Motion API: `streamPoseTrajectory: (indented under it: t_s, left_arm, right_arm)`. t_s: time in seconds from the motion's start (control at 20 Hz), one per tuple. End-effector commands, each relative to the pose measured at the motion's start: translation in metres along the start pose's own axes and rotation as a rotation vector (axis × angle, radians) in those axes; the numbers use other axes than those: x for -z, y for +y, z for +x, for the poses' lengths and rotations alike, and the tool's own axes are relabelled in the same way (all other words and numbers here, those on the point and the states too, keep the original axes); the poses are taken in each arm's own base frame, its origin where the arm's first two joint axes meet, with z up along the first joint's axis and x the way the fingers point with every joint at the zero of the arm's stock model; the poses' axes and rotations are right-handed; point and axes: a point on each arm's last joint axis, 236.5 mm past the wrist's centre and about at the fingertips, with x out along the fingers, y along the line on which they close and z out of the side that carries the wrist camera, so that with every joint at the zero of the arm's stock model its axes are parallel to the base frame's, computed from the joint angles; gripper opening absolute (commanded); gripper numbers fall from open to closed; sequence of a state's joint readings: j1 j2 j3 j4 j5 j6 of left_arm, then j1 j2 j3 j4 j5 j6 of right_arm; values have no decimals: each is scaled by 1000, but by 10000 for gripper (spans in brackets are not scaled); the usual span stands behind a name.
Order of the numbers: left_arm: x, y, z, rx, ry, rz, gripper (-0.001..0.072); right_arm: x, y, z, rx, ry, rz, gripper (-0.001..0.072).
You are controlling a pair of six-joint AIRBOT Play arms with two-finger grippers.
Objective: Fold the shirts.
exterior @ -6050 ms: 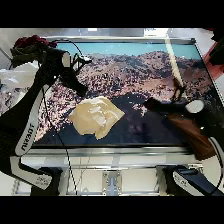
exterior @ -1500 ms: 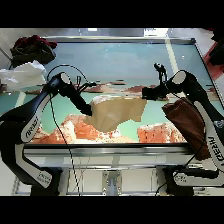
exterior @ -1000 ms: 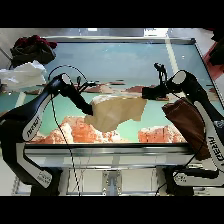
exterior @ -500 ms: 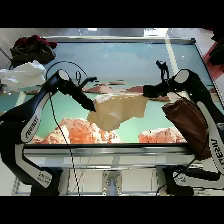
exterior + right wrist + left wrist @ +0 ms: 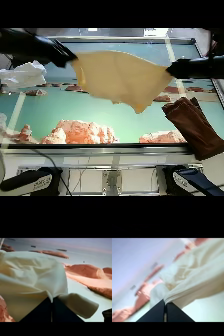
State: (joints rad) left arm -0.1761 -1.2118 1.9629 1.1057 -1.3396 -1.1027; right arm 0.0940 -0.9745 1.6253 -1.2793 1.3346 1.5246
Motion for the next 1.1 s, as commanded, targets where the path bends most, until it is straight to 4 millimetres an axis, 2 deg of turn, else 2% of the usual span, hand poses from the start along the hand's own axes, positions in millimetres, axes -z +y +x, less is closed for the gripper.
streamPoseTrajectory:
  t_s: [0.0,0.05,0.15,0.2,0.3,0.35,0.45,0.6,0.7,0.75,0.8,0.85,0.95,1.0,1.05]
  left_arm:
    - [-69,13,-133,-324,-308,69,11]
    - [-69,7,-144,-324,-316,75,11]
    - [-62,3,-145,-316,-291,75,10]
    - [-56,12,-135,-329,-258,62,10]
    - [-31,39,-98,-350,-136,-29,10]
    - [-9,55,-74,-363,-40,-73,10]
    - [39,83,-29,-393,149,-160,11]
    - [101,129,39,-464,335,-224,11]
    - [133,164,83,-546,384,-244,11]
    - [148,178,102,-575,407,-252,11]
    - [163,190,121,-599,430,-251,11]
    - [174,200,136,-618,441,-245,12]
    - [186,218,162,-656,422,-232,14]
    - [181,225,171,-670,377,-224,18]
    - [170,230,174,-682,322,-220,121]
  right_arm:
    - [-29,15,-94,49,-216,-50,31]
    - [-36,25,-110,27,-261,-59,31]
    - [-45,37,-120,-15,-306,-63,31]
    - [-48,37,-115,-20,-311,-58,31]
    - [-52,33,-90,-37,-271,-40,31]
    - [-54,31,-66,-55,-236,-24,31]
    - [-50,17,-1,-72,-146,22,31]
    - [-23,-22,119,-47,2,117,33]
    - [-9,-45,192,-23,15,175,46]
    - [-2,-57,223,-7,7,210,125]
    - [6,-66,249,4,13,254,303]
    - [13,-73,266,14,19,285,398]
    - [20,-86,286,33,13,312,401]
    - [15,-92,287,46,-12,310,410]
    - [7,-96,284,51,-41,311,410]
